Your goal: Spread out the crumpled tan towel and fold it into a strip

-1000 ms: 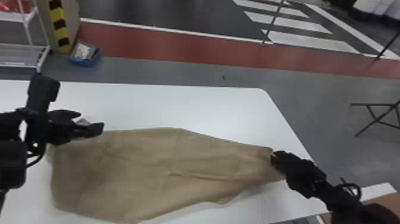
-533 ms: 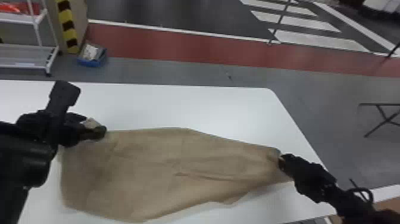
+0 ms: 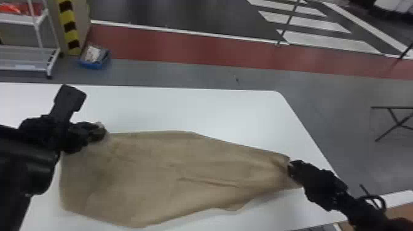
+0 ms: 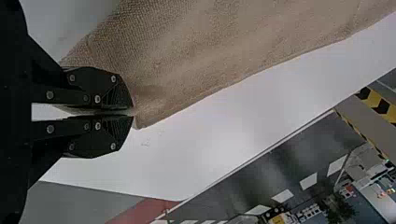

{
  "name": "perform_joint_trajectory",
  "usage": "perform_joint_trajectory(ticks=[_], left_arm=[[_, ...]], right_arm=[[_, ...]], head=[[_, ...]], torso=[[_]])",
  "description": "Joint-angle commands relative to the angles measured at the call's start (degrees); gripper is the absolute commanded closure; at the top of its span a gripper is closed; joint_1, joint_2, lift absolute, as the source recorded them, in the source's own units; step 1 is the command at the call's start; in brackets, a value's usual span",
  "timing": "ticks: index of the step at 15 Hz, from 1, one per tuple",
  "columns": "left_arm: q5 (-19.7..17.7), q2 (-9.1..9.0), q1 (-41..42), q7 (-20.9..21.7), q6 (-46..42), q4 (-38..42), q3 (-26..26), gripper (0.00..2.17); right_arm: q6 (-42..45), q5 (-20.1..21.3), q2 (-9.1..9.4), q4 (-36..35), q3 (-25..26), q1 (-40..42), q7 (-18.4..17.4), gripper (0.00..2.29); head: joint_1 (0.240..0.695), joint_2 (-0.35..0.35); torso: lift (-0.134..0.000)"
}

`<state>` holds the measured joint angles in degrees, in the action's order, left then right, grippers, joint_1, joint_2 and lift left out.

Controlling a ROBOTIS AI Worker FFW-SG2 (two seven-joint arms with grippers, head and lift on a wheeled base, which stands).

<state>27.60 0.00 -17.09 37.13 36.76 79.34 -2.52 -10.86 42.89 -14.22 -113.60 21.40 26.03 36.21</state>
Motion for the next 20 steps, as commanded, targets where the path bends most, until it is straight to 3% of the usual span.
perform_joint_trajectory(ticks=[1, 3, 7, 9, 10, 14, 16, 18, 20], left_arm=[[0.44, -0.15, 0.39, 0.22, 0.29, 0.90, -0.47, 2.01], [-0.18, -0.15, 1.53, 0.49, 0.47, 2.84, -0.03, 2.01], [-6.68, -0.15, 3.12, 5.41, 6.62, 16.37, 5.68, 2.01], [-10.99, -0.15, 2.41, 6.81, 11.01, 20.24, 9.64, 2.01], [-12.48, -0.15, 0.66, 6.99, 12.24, 20.24, 11.31, 2.01], [-11.60, -0.15, -9.54, 6.99, 12.77, 13.21, 14.38, 2.01], [-11.69, -0.15, -15.34, 6.37, 12.60, 8.11, 15.97, 2.01], [-12.13, -0.15, -19.03, 6.20, 12.60, 6.26, 17.11, 2.01], [-12.92, 0.00, -20.18, 6.90, 12.95, 7.23, 18.60, 2.01]], right_arm=[[0.00, 0.00, -0.01, -0.22, 0.14, -0.02, 0.00, 1.05], [0.00, 0.00, -0.01, -0.31, 0.23, -0.10, 0.00, 1.05], [-5.45, -1.49, -0.37, -0.22, -0.13, -6.08, -0.17, 1.05], [-10.02, -4.57, -0.81, 0.22, -1.71, -10.39, -0.17, 1.06], [-12.66, -6.15, -1.33, 1.36, -3.29, -13.46, -0.17, 1.06], [-17.23, -14.24, -2.21, 9.44, -7.68, -28.14, 0.36, 1.05], [-16.35, -14.76, -2.83, 16.56, -9.79, -37.55, 0.27, 1.06], [-15.65, -14.76, -3.79, 22.63, -11.46, -46.77, 0.27, 1.05], [-15.65, -14.94, -6.08, 24.12, -13.49, -52.84, 0.36, 1.06]], head=[[0.695, -0.287], [0.695, -0.290], [0.695, -0.293], [0.695, -0.289], [0.695, -0.283], [0.688, -0.207], [0.647, -0.176], [0.574, -0.147], [0.512, -0.135]], torso=[[-0.124], [-0.124], [-0.124], [-0.124], [-0.124], [-0.124], [-0.124], [-0.124], [-0.124]])
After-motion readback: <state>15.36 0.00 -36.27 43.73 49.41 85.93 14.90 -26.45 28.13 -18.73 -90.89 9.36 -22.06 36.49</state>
